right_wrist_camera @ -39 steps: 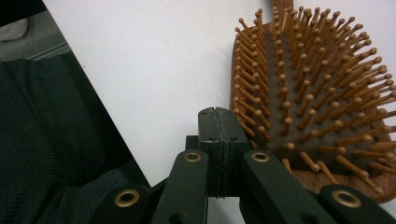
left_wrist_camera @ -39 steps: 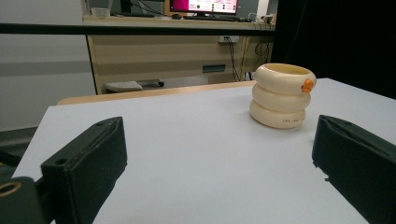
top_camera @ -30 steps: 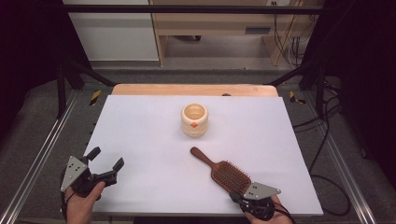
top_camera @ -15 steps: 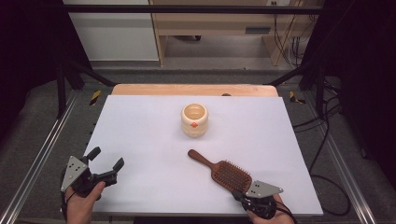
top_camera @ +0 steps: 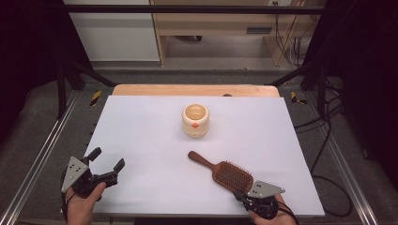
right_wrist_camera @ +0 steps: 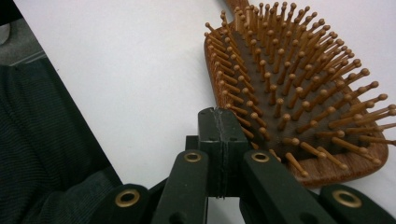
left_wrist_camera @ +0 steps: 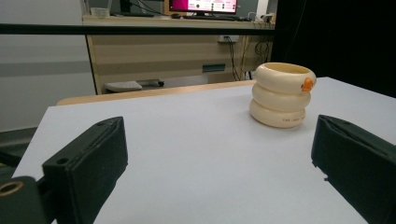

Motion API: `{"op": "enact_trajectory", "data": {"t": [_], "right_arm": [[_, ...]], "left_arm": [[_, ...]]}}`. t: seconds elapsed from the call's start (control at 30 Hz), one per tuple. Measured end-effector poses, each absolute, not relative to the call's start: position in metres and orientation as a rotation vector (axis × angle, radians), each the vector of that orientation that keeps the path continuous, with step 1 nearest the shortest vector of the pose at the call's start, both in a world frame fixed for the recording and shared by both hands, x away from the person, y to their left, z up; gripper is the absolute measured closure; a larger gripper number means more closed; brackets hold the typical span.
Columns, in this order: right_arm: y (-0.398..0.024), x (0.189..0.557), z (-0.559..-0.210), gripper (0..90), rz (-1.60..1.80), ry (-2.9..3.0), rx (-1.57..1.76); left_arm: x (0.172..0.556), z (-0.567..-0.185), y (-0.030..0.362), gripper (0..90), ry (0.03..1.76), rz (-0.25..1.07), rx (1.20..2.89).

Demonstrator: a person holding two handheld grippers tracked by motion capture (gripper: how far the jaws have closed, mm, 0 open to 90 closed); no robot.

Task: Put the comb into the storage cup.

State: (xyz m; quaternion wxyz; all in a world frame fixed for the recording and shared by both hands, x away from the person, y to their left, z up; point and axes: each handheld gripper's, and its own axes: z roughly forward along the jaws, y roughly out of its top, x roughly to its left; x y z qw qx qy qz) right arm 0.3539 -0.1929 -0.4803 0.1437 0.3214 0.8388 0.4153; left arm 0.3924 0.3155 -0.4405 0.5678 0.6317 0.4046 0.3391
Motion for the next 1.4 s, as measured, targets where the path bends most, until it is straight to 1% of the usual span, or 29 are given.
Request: {"op": "enact_trajectory", "data": {"t": [1.4], "right_arm": [[-0.1996,0.3612,-0.4791,90.0,1.156,2.376,0.960]], "left_arm": [[0.3929,-0.4402,0.3147,3.7,0.948,0.804,1.494]]}}
